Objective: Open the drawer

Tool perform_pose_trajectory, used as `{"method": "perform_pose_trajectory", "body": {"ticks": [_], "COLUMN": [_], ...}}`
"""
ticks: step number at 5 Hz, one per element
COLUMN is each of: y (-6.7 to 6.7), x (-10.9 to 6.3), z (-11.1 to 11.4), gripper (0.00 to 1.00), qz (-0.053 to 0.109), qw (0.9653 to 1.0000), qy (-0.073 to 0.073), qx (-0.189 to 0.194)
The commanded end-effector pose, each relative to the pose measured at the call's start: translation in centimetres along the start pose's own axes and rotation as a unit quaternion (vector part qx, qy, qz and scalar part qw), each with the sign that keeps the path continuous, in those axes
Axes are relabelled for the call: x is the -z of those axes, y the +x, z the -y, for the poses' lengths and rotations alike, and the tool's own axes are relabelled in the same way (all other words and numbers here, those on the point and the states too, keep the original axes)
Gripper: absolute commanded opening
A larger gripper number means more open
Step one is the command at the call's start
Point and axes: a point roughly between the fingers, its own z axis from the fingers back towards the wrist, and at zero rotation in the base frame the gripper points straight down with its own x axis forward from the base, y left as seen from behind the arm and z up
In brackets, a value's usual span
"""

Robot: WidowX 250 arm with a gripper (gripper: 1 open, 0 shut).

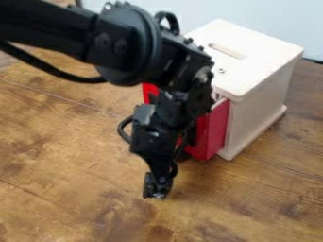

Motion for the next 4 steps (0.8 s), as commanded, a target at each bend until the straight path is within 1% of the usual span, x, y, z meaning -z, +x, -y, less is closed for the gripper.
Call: {"method": "perform_pose_trajectory", "body": {"ticks": [1,2,4], "y": [2.16,2.64,2.83], "x": [-3.08,-2.68,-3.24], "z": [2.33,2.55,3.12], "gripper": [0.0,0.0,0.0], "qz": [-0.025,-0.025,-0.022], "qw": [0.998,0.9978,0.9964], "qy": [-0.037,-0.036,-0.032], "qx": [-0.046,-0.049,-0.075]}}
